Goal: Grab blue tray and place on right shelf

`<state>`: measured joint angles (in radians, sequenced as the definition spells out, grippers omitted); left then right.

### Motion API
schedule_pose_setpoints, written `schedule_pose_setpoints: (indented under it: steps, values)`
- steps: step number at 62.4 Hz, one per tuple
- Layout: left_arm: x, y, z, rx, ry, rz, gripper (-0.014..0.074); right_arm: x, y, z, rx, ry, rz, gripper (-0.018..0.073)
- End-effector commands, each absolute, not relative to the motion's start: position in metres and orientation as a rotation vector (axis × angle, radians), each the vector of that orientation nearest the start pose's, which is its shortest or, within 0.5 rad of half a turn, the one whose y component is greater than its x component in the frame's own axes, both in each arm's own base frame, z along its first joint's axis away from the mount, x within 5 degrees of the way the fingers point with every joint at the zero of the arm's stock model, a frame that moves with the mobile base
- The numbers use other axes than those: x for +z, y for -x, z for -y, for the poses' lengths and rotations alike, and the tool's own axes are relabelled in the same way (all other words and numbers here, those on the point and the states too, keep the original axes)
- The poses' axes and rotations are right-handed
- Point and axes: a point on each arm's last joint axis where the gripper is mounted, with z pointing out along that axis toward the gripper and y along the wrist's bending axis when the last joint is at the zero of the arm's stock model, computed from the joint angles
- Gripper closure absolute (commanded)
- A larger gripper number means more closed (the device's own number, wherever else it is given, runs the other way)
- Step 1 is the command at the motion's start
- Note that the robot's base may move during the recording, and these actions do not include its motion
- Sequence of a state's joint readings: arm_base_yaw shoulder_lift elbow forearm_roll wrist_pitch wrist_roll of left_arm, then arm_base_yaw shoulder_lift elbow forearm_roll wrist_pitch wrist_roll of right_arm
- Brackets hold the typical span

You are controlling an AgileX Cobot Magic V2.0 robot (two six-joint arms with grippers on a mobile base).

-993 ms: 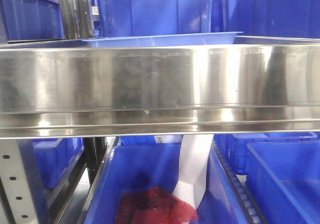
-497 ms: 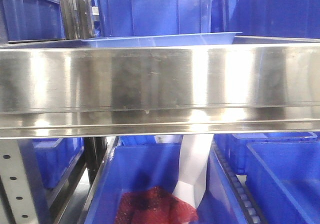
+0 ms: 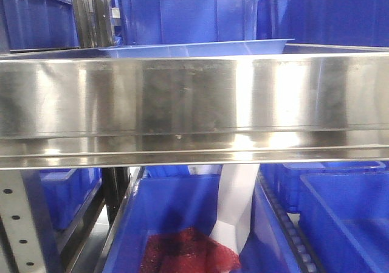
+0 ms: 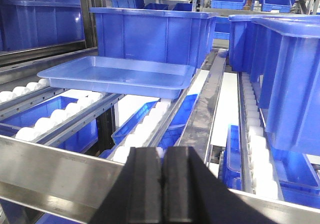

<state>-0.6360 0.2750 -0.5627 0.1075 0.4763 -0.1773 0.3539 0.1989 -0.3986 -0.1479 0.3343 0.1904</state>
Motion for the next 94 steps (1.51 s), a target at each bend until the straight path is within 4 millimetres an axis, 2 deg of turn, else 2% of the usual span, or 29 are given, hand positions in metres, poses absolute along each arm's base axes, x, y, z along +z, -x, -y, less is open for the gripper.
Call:
schedule_pose_setpoints:
  steps: [1,5,11,17,22,28,40,50,61,63,94]
  values:
    - [0.356,-0.045,0.029,-0.531,-0.415,-1.534,0.0645,0.321,-0.053,-0.016,0.272,0.219,-1.492,0.0501]
    - [0.356,-0.045,0.029,-0.532,-0.414,-1.534,0.0645,0.321,-0.053,-0.016,0.272,0.219,-1.492,0.0501]
    - [0.355,-0.042,0.032,-0.647,-0.364,-1.562,0.0645,0.321,-0.053,-0.016,0.272,0.219,-1.492,0.0501]
    - [0.349,-0.042,0.029,-0.537,-0.410,-1.548,0.0645,0.321,-0.053,-0.016,0.272,0.219,-1.492,0.0501]
    - [0.340,-0.040,0.024,-0.474,-0.375,-1.534,0.0645,0.321,-0.053,-0.016,0.272,0.219,-1.492,0.0501]
    - [0.320,-0.037,0.018,-0.418,-0.280,-1.519,0.0645,0.321,-0.053,-0.016,0.272,0.219,-1.492,0.0501]
    - [0.267,-0.034,0.010,-0.293,-0.100,-1.520,0.0645,0.321,-0.053,-0.016,0.272,0.219,-1.492,0.0501]
    - [0.233,-0.048,0.008,-0.230,-0.010,-1.532,0.0645,0.321,-0.053,-0.016,0.272,0.219,-1.495,0.0501]
    - [0.203,-0.056,0.004,-0.177,0.048,-1.418,0.0645,0.321,-0.053,-0.016,0.272,0.219,-1.495,0.0501]
    - [0.200,-0.056,0.004,-0.173,0.051,-1.456,0.0645,0.321,-0.053,-0.016,0.272,0.219,-1.495,0.0501]
    - [0.200,-0.056,0.002,-0.151,0.068,-1.454,0.0645,0.321,-0.053,-0.016,0.272,0.219,-1.495,0.0501]
